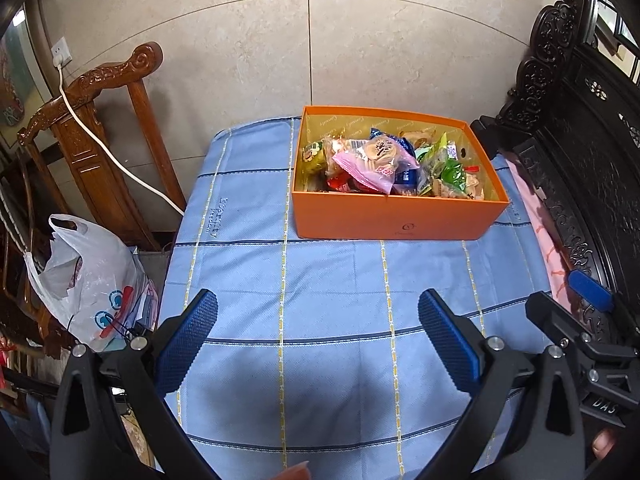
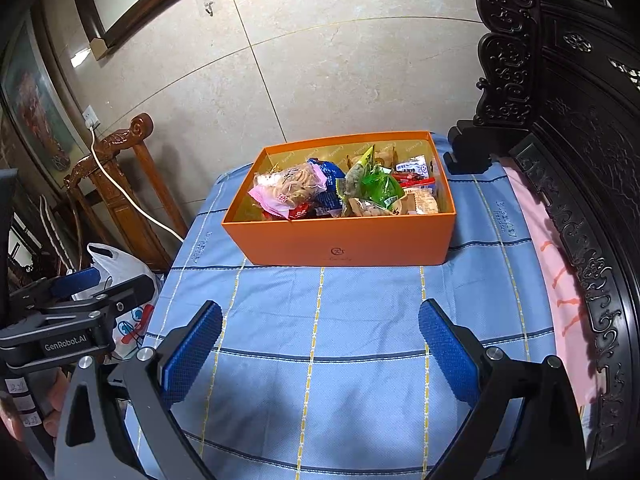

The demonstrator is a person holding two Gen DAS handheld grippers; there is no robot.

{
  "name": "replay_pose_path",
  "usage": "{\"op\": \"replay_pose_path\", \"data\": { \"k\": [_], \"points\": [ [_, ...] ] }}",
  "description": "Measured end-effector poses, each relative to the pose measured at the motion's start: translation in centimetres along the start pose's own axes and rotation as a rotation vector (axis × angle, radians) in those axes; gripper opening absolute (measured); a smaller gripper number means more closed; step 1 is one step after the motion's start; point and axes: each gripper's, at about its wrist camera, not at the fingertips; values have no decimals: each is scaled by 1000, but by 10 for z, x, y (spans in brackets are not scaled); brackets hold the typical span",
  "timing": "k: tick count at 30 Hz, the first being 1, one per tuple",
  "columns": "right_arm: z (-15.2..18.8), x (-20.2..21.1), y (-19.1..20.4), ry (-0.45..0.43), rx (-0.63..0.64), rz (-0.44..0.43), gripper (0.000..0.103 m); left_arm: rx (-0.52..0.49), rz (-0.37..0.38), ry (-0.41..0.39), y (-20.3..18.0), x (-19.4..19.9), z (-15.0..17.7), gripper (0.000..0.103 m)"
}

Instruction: Organize snacks

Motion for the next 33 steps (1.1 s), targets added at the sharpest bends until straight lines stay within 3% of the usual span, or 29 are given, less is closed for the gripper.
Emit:
{"op": "replay_pose_path", "data": {
  "k": [33],
  "points": [
    [-1,3,4,-7,7,-6,99,22,-9,30,2,-5,3,99]
  ]
}}
Point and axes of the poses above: each gripper's, at about its wrist camera, not at the fingertips, and x roughly against the way its jaws point, y to its left, z to its underside, and after that the axes turned 7 degrees about -y, right-handed
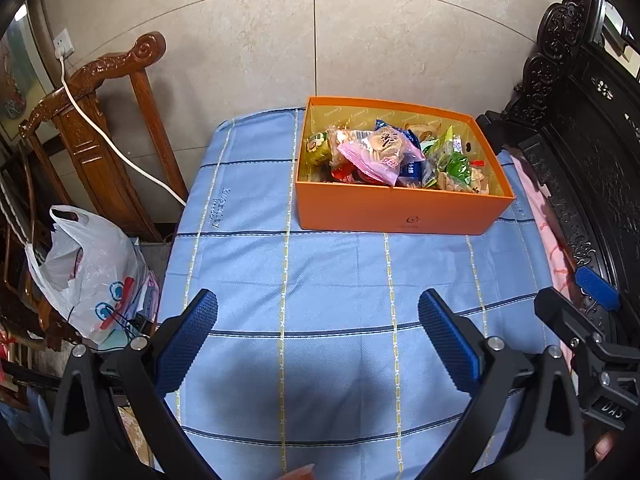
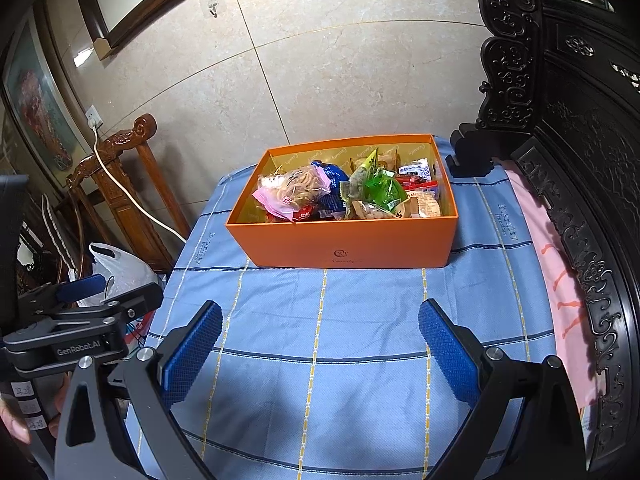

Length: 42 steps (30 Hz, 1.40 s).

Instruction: Organize snacks

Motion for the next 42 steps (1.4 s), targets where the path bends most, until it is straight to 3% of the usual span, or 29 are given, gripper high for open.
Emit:
{"op": "replay_pose_path", "data": {
  "k": [3,7,17,42],
  "points": [
    [-1,0,2,1,9,8,99,23,2,9,2,-2,0,99],
    [-3,1,6,1,25,31,99,8,-71,1,0,-2,1,99],
    [-3,0,11,3,55,79,99,27,-71,35,3,-1,1,99],
    [-4,2,15,3,62,84,99,-22,-102,72,-4,-3,0,99]
  ]
}}
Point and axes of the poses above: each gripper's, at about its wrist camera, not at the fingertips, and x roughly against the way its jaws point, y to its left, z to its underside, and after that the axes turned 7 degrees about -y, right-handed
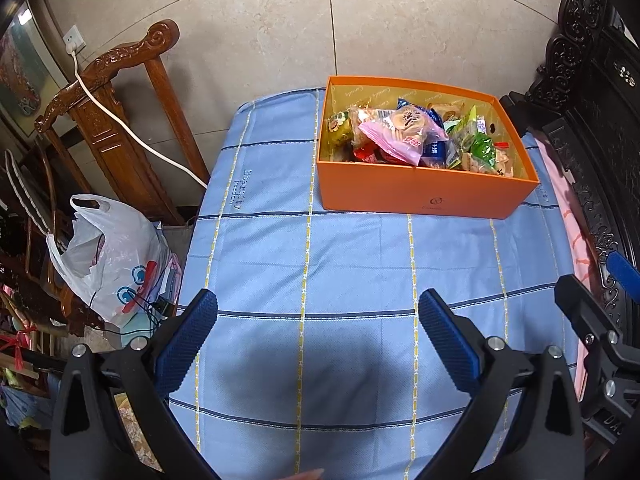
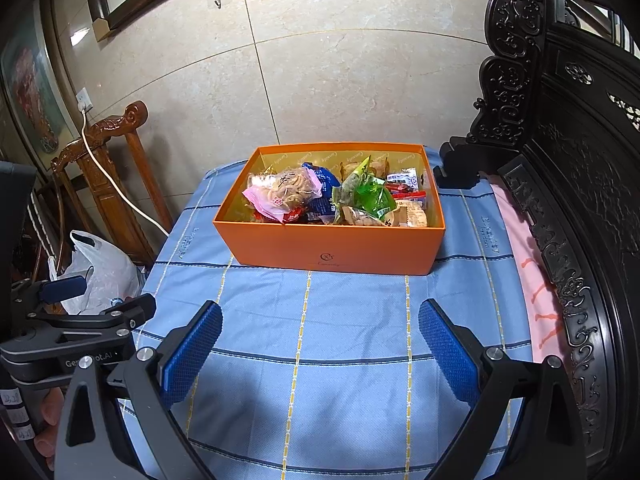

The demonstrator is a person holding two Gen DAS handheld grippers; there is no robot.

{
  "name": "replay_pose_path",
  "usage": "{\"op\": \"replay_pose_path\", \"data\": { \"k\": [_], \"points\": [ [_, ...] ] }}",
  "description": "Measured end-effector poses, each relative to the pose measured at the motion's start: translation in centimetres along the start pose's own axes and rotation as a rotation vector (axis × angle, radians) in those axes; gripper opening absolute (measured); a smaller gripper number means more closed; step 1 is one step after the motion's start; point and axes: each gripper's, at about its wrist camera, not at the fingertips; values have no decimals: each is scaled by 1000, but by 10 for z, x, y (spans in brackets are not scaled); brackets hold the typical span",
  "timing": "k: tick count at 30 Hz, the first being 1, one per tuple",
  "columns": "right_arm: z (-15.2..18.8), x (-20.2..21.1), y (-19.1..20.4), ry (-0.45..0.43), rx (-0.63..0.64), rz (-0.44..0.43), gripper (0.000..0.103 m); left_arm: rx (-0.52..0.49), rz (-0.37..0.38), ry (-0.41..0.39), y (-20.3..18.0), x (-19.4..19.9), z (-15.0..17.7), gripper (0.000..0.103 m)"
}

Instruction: Organize snacks

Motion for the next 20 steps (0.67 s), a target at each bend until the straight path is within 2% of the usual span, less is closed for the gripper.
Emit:
{"op": "replay_pose_path", "data": {
  "k": [5,8,12,17,20],
  "points": [
    [0,0,1,1,3,-4,99,4,-15,-51,0,8,2,99],
    [0,-1,0,7,9,-8,99,29,-45,-181,2,26,7,99],
    [-2,-3,-1,10,13,-14,99,33,-38,-182,2,29,3,99],
    [-1,-5,-2,12,17,-19,99,5,-8,-140,-2,26,-2,99],
    [-1,-6,-2,15,23,-23,99,9,-11,-160,-2,29,-1,99]
  ]
}}
Point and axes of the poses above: each gripper's, at about its wrist camera, not at the fingertips, and x roughly against the way its jaws point, y to its left, z to its underside, and after that the axes turned 7 degrees about -y, right-handed
